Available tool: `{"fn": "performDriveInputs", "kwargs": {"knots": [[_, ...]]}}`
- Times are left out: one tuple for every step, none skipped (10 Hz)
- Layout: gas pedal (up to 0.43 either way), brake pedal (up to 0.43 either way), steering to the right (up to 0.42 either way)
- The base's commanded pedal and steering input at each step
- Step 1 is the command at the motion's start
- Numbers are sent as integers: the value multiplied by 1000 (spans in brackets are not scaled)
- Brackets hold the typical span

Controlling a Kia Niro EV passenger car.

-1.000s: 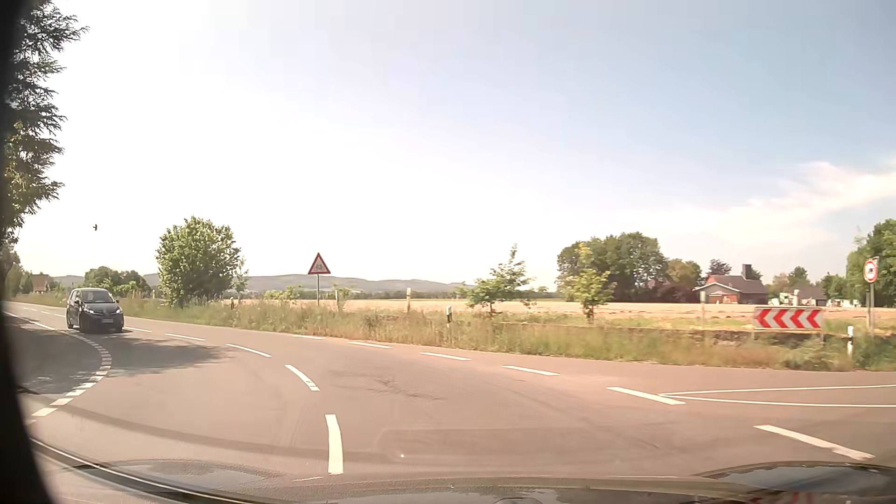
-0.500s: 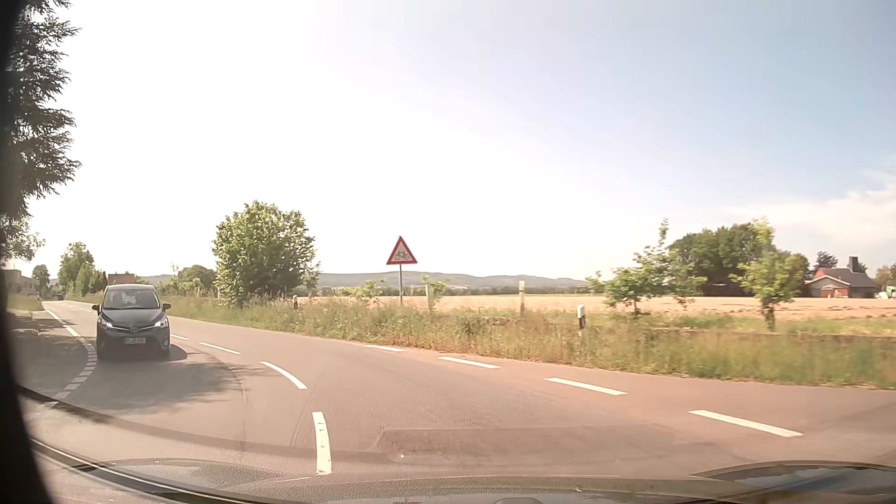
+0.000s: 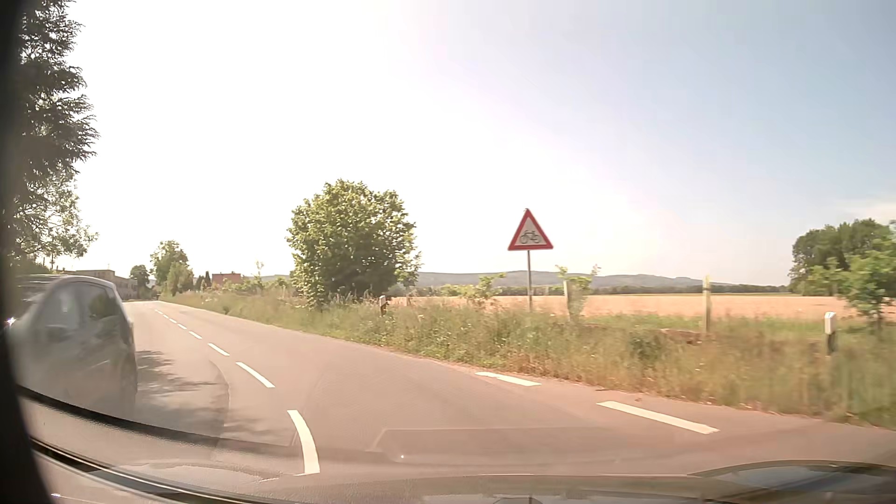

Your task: Follow the waypoints while adhering to traffic rules and regulations

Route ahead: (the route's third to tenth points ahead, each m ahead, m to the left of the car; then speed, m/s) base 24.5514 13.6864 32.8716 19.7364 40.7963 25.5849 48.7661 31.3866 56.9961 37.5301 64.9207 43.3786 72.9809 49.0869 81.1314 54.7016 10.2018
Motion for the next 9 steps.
{"fn": "performDriveInputs", "kwargs": {"knots": [[209, 0, -217], [220, 0, -217], [228, 0, -217], [240, 0, -216], [268, 0, -213], [287, 0, -208], [287, 0, -198], [319, 0, -187], [319, 0, -170]]}}
